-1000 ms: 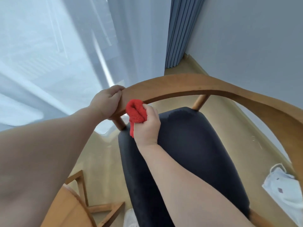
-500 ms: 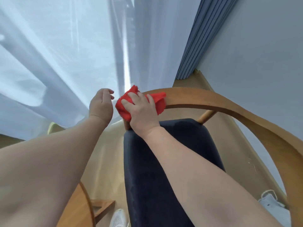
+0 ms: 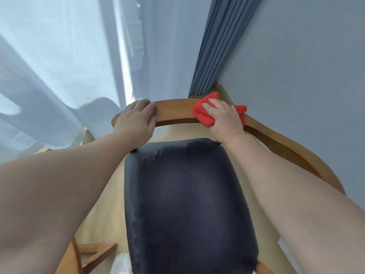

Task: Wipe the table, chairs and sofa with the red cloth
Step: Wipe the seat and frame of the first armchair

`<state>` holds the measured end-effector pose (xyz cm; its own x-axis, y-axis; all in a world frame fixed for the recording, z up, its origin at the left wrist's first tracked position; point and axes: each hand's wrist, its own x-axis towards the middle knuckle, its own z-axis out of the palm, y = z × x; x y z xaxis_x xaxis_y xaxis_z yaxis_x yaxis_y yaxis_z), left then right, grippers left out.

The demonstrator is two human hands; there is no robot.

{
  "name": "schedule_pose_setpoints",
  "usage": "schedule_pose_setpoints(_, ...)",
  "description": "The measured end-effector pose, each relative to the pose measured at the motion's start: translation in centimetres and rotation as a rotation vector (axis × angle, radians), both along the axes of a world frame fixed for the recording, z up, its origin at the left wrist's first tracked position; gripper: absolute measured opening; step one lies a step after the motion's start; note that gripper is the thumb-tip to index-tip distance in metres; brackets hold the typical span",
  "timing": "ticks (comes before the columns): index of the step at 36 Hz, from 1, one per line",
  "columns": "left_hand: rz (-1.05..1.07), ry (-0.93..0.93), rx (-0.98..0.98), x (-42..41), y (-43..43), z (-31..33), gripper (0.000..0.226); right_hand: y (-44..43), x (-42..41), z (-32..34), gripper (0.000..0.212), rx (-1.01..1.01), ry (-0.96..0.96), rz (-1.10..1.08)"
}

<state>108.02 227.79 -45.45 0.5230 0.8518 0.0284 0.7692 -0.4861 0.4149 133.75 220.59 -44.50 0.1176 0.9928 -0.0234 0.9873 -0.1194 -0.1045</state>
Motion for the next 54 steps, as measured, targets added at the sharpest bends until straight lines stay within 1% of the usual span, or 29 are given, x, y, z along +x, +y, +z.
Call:
schedule_pose_setpoints(3,-0.128,0.133,0.055,2.3,0.1,-0.6,0.048,-1.5,2.7,0.1,0.062,-0.006,-0.002,-0.049)
schedule_pose_setpoints(5,-0.162,0.247,0.068,3.8,0.1,-1.1,0.056,-2.5,4.5,0.0,0.059,0.007,0.004,-0.080)
schedule_pose_setpoints(7,-0.177,0.316,0.081,5.0,0.0,-1.3,0.060,-3.4,6.2,-0.1,0.056,-0.004,0.009,-0.098)
schedule_pose_setpoints(10,-0.231,0.339,0.129,6.6,-0.5,-1.2,0.059,-5.1,8.3,-0.1,0.061,-0.045,0.005,-0.109)
schedule_pose_setpoints(13,-0.294,0.360,0.130,8.5,-1.4,-1.2,0.058,-6.7,9.7,0.4,0.062,-0.089,-0.032,-0.128)
schedule_pose_setpoints(18,-0.222,0.387,0.098,10.3,-2.9,-1.2,0.063,-9.0,11.5,1.6,0.059,-0.177,-0.044,-0.132)
schedule_pose_setpoints(22,-0.243,0.437,0.100,10.2,-2.7,-0.9,0.070,-11.0,12.3,2.4,0.050,-0.252,-0.106,-0.108)
schedule_pose_setpoints(26,-0.247,0.469,0.101,10.2,-2.9,-0.6,0.081,-12.8,13.0,3.5,0.047,-0.298,-0.105,-0.134)
schedule_pose_setpoints(32,-0.264,0.521,0.071,10.4,-3.0,0.4,0.087,-16.7,13.4,5.3,0.043,-0.226,-0.034,-0.221)
schedule_pose_setpoints(36,-0.246,0.575,0.064,10.7,-3.9,0.9,0.084,-21.1,12.9,6.0,0.041,-0.143,0.000,-0.274)
schedule_pose_setpoints(38,-0.244,0.554,0.072,10.7,-5.1,1.0,0.079,-23.3,12.5,6.2,0.041,-0.113,0.010,-0.304)
schedule_pose_setpoints(40,-0.288,0.496,0.062,10.5,-6.7,1.2,0.076,-25.1,12.0,6.2,0.043,-0.102,0.024,-0.348)
schedule_pose_setpoints(43,-0.359,0.393,0.006,10.2,-9.9,1.8,0.071,-27.8,11.1,6.1,0.051,-0.117,0.047,-0.440)
schedule_pose_setpoints(47,-0.384,0.271,-0.089,9.3,-13.8,3.0,0.067,-31.2,9.4,5.4,0.058,-0.135,0.058,-0.541)
schedule_pose_setpoints(50,-0.396,0.237,-0.143,8.7,-15.6,3.6,0.066,-33.0,8.1,4.8,0.059,-0.137,0.081,-0.626)
schedule_pose_setpoints(54,-0.410,0.217,-0.191,8.4,-17.5,4.0,0.065,-35.3,6.5,4.1,0.066,-0.130,0.167,-0.737)
